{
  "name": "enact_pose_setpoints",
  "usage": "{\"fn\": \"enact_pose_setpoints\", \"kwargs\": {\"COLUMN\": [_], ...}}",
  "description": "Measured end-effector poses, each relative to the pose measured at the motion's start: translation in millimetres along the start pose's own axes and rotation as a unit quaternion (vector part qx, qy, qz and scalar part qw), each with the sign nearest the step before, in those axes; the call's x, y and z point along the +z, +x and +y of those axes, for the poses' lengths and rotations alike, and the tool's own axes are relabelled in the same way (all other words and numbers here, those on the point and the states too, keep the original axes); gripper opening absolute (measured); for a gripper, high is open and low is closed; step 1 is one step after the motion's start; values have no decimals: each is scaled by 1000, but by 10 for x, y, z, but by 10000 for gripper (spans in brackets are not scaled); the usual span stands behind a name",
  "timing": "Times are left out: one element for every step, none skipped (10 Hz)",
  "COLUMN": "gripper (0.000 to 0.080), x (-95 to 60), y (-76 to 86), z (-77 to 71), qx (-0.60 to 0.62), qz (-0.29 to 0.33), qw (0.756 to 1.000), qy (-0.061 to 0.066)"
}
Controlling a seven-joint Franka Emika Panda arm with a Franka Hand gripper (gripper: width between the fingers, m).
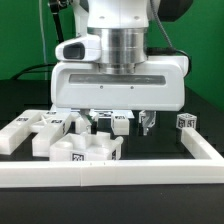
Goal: Assemble chair
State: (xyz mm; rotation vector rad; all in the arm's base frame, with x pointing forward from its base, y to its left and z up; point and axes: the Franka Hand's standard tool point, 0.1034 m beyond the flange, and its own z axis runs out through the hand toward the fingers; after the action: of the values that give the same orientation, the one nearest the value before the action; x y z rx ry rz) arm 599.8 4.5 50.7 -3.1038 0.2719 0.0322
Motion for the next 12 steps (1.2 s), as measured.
{"fn": "enact_pose_setpoints", "kwargs": {"gripper": [649, 649, 649, 649, 649, 649, 649, 649, 649, 649, 536, 536], "x": [3, 7, 24, 93, 145, 168, 207, 256, 271, 281, 297, 300], "y": [-4, -6, -10, -20, -5, -5, -19, -49, -62, -68, -77, -79], "z": [-8, -7, 8, 88, 117, 115, 126, 113, 89, 86, 82, 80], "qx": [-1, -1, 10, 51, 57, 59, 59, 58, 54, 53, 52, 52], "qz": [0, -1, -2, -6, -7, -9, -11, -15, -16, -17, -18, -19], "qw": [1000, 1000, 1000, 999, 998, 998, 998, 998, 998, 998, 998, 998], "qy": [0, 0, 0, 0, -2, -3, -4, -5, -5, -5, -6, -6]}}
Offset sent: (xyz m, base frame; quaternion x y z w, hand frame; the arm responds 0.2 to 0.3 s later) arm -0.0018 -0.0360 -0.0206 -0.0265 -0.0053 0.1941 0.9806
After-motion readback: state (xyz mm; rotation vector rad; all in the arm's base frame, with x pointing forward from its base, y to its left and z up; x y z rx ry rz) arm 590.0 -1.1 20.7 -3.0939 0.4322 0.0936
